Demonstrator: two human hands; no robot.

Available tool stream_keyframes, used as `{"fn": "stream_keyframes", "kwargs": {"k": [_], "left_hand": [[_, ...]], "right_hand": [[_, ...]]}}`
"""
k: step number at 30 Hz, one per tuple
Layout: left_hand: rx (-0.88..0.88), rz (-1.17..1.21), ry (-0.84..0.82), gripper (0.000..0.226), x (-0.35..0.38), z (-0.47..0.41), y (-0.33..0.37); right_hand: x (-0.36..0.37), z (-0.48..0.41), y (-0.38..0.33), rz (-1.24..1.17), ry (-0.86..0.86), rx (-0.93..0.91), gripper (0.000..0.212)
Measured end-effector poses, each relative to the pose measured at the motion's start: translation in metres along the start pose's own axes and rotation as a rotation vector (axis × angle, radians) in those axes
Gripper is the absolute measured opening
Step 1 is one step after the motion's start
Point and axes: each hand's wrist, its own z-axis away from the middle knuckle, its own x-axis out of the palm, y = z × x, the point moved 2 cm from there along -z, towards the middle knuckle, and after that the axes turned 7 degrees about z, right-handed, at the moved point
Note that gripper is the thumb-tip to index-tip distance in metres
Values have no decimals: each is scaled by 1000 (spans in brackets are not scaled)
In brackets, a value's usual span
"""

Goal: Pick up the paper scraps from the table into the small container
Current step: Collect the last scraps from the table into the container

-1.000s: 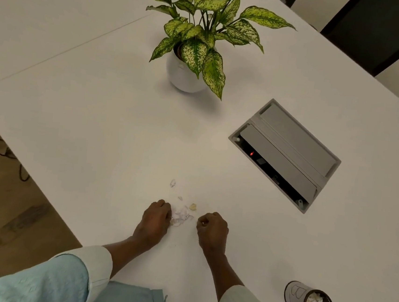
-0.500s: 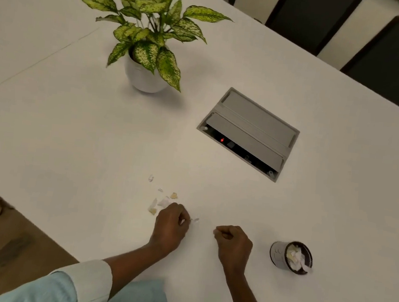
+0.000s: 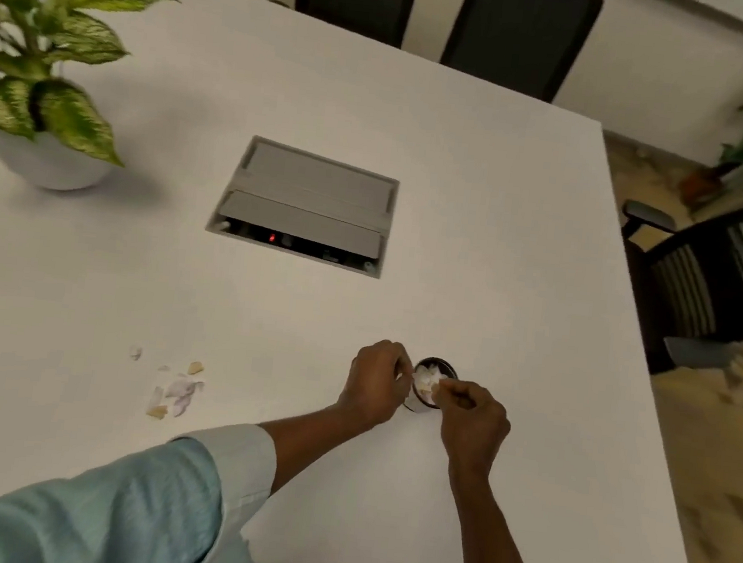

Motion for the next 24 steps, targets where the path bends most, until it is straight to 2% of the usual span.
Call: {"fn": "stream_keyframes", "kwargs": {"k": [4,11,15,18,21,24], "left_hand": [[33,-91,-71,8,28,-26,16],[52,-154,-199,18,43,-43,7],[116,-53,-173,24,34,-35,-1],[102,-46,-137,32,22,-24,-13],[60,-167,-141,33,5,-7,-36],[16,-395,-222,36,-16,16,-71]], "right_hand": [[-9,-28,9,-50,-1,30,12],[1,-45,22,76,-106,-26,20],[0,-41,30,102,-82,-51,33],[-3,-29,34,127,0,-135,40],[-2,-15,41,191,85,-199,39],[5,-7,49,243,15,-166,45]]}}
